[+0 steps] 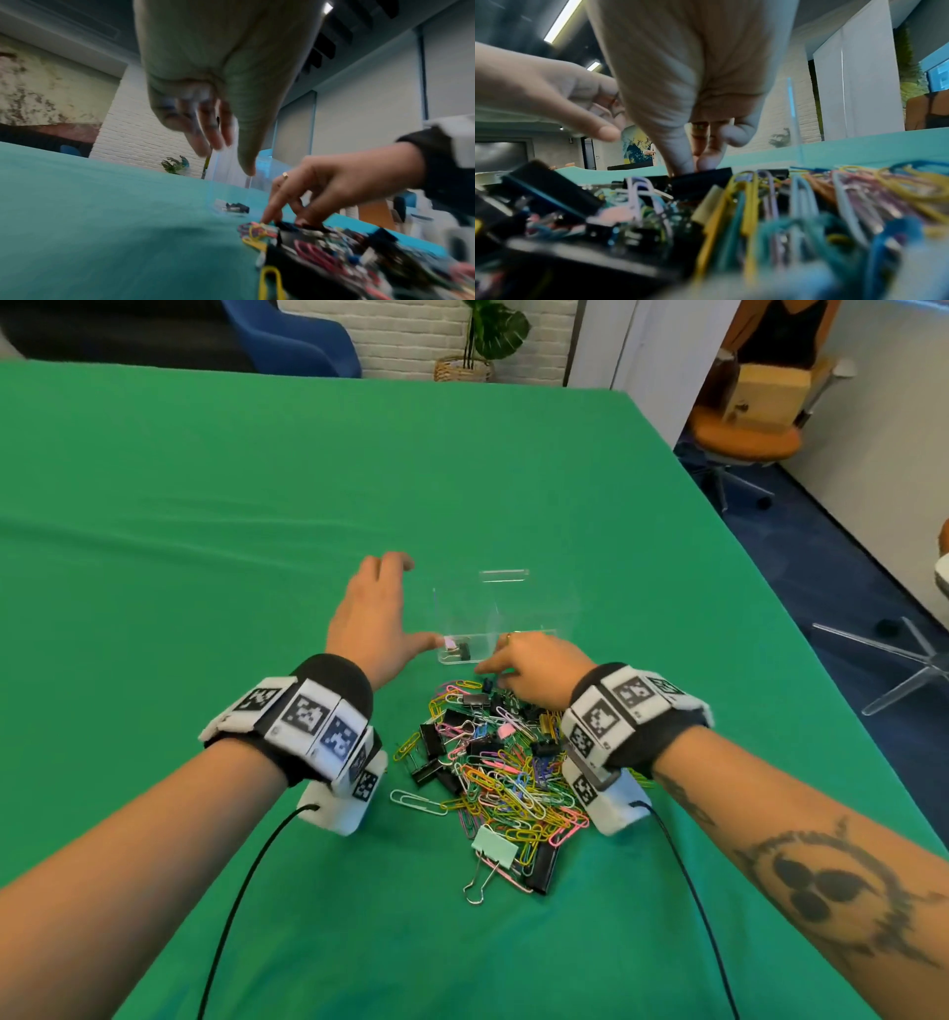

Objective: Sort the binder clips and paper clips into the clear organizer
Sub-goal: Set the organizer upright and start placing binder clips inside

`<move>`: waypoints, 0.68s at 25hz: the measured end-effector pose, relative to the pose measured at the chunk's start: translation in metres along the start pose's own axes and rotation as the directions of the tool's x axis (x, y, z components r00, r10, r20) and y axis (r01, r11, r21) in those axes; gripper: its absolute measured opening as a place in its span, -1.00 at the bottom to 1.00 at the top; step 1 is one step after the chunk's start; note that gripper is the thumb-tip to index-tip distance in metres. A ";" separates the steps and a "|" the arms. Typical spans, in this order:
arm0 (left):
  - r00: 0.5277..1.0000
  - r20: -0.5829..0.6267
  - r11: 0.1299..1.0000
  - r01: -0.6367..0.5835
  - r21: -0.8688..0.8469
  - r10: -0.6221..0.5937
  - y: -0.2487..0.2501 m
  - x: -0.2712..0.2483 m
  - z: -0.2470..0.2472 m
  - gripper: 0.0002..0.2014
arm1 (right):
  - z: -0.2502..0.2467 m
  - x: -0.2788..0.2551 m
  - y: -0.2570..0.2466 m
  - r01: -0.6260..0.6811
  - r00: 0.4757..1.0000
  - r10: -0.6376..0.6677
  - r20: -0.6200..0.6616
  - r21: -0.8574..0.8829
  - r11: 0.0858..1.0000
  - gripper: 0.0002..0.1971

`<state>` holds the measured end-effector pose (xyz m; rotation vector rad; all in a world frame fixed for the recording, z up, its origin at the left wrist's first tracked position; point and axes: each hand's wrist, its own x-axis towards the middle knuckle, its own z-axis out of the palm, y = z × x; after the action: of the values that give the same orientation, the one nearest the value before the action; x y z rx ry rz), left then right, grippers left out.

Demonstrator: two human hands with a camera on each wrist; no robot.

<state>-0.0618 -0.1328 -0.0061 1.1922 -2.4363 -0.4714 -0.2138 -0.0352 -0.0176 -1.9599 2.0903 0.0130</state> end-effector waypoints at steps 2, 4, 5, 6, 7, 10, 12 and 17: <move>0.995 0.077 0.995 -0.072 0.070 0.066 -0.003 -0.016 -0.002 -0.55 | 0.001 0.006 -0.003 0.014 1.000 -0.014 0.007 -0.052 0.999 -0.65; 0.941 0.306 0.985 -0.165 0.043 0.144 -0.001 -0.027 0.002 -0.72 | 0.001 0.007 -0.002 -0.004 1.000 0.003 -0.012 -0.056 0.998 -0.73; 0.902 0.398 0.981 -0.193 0.024 0.168 0.002 -0.031 0.006 -0.73 | 0.001 0.007 -0.002 -0.013 1.000 0.012 -0.015 -0.052 0.999 -0.76; 0.873 0.454 0.979 -0.205 0.016 0.175 0.005 -0.033 0.010 -0.72 | 0.001 0.007 -0.001 -0.020 1.000 0.019 -0.012 -0.037 0.999 -0.79; 0.862 0.478 0.978 -0.206 0.021 0.172 0.008 -0.034 0.014 -0.70 | 0.001 0.006 0.000 -0.031 0.999 0.031 -0.010 -0.003 1.000 -0.81; 0.873 0.463 0.979 -0.199 0.052 0.153 0.013 -0.032 0.023 -0.65 | -0.005 -0.005 0.010 -0.083 0.994 0.094 -0.063 0.164 0.983 -0.87; 0.873 0.464 0.979 -0.195 0.057 0.147 0.014 -0.030 0.024 -0.64 | -0.017 -0.012 0.017 -0.067 0.975 0.125 -0.185 0.291 0.954 -0.88; 0.870 0.469 0.983 -0.184 0.026 0.150 0.013 -0.030 0.023 -0.72 | -0.044 0.003 0.008 0.080 0.806 0.188 -0.561 0.419 0.905 -0.86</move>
<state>-0.0645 -0.0980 -0.0256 0.9623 -2.9563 -0.6924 -0.2302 -0.0462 0.0231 -1.7581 2.2292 -1.0910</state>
